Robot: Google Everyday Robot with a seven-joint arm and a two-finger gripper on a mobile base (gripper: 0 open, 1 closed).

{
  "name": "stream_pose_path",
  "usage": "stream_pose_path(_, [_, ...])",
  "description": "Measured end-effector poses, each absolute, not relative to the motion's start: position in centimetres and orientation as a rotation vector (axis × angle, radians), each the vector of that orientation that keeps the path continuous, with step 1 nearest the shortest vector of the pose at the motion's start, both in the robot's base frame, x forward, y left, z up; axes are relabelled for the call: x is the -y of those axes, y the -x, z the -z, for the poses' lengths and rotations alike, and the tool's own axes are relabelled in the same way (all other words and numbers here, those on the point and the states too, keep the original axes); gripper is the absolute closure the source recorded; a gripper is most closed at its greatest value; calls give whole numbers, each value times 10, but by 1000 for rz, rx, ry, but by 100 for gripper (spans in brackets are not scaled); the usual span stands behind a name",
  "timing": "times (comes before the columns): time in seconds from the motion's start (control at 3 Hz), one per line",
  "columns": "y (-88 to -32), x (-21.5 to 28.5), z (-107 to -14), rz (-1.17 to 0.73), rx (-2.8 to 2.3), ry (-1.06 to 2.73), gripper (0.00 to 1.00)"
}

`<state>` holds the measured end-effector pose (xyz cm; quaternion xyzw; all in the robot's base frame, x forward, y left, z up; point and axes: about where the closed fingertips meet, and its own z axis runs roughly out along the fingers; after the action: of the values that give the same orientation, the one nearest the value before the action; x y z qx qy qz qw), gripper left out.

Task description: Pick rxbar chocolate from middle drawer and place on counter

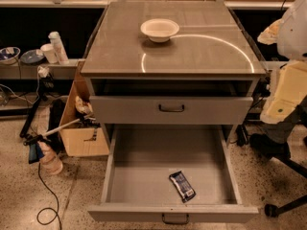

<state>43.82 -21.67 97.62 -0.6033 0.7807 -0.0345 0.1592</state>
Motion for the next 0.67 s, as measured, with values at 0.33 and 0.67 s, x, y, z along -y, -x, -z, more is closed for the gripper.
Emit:
stream_pose_path(0.33, [-446, 220, -971, 91, -2224, 1720, 0])
stream_pose_path(0.67, [-457, 223, -963, 67, -2212, 1746, 0])
